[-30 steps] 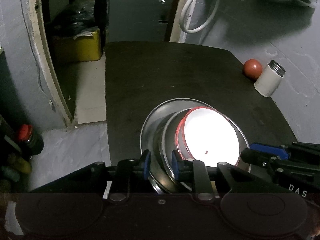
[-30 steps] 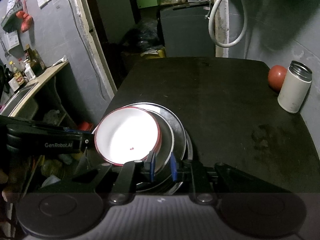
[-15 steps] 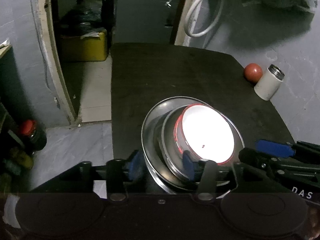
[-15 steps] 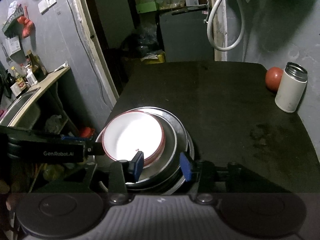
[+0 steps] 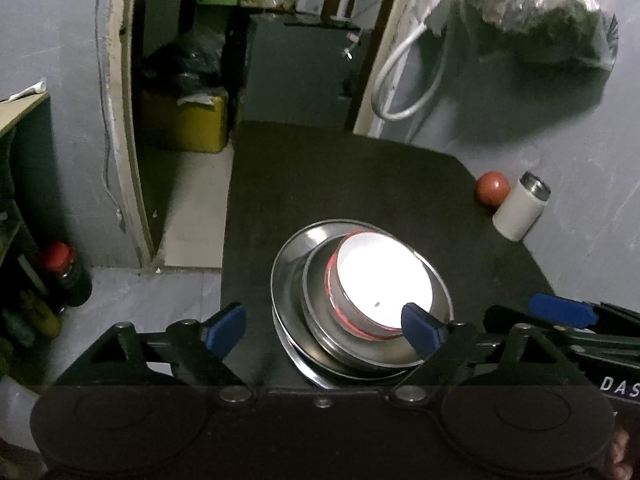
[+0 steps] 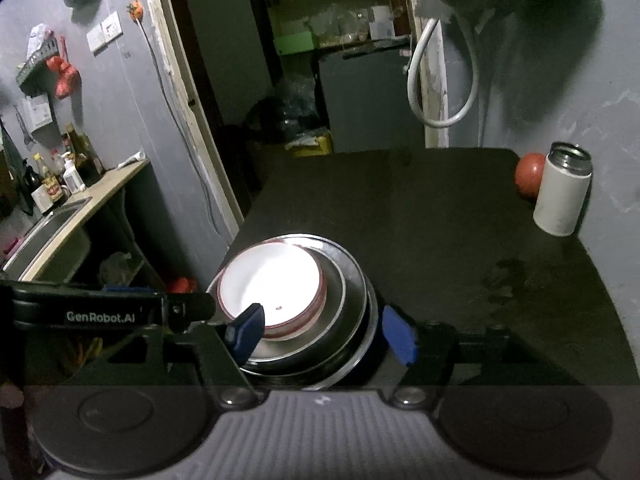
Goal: Organize plates and bowls
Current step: 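Open both grippers to release the bowls on the plates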
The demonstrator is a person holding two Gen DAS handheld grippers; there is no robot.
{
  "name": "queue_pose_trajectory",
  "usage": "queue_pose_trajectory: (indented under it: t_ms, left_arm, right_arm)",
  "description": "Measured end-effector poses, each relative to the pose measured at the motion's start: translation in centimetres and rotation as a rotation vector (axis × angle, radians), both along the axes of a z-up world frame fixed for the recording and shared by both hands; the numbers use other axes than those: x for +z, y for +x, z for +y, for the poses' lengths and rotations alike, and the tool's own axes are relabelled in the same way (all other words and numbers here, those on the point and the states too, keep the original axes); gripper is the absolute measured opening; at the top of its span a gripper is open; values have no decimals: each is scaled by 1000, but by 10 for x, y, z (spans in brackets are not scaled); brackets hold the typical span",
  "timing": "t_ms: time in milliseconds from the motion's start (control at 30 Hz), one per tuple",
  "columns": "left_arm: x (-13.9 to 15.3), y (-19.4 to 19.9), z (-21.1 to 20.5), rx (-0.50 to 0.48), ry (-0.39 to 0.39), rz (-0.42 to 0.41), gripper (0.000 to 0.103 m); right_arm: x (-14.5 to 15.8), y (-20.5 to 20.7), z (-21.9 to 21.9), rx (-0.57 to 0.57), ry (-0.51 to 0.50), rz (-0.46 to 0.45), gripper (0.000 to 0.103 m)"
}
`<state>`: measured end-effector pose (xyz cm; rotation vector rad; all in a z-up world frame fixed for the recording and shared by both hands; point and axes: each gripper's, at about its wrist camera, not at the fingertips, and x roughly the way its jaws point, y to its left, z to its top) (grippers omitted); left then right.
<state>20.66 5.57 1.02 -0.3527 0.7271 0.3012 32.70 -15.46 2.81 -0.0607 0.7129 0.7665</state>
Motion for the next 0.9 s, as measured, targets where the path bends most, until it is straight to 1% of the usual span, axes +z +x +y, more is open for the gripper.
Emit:
queue_pose_trajectory:
  t_ms: [67,100,200,333,400,500,600,767,900]
  left_arm:
    - [1,-7,-3,15,-8,-25,95]
    - [2,-10,-4,20,-11,-42,96]
    - [7,-19,-9,14,-4,-85,96]
    - [14,-31,-13,-6,13,-115,100]
    - [17,-39,-13,-12,16,-130,100]
    - [21,-52,-10,-26,12,-143,101]
    - [26,-65,-6,-37,6,-151,102]
    - [30,-90,-4,-68,19,-165,102]
    - [31,-111,-3,-74,4,-162,102]
  right_arm:
    - [4,-2,-6,-5,19,-11,79]
    - [5,-3,-10,-10,25,-14,81]
    - [8,-8,-18,-19,37,-27,86]
    - [14,-14,-26,-41,57,-46,92]
    - [18,-20,-29,-52,65,-63,97]
    - [22,-29,-33,-77,80,-75,102]
    - [25,-43,-34,-113,78,-83,102]
    - [29,-69,-38,-178,82,-91,103]
    - [28,-93,-42,-226,75,-104,103]
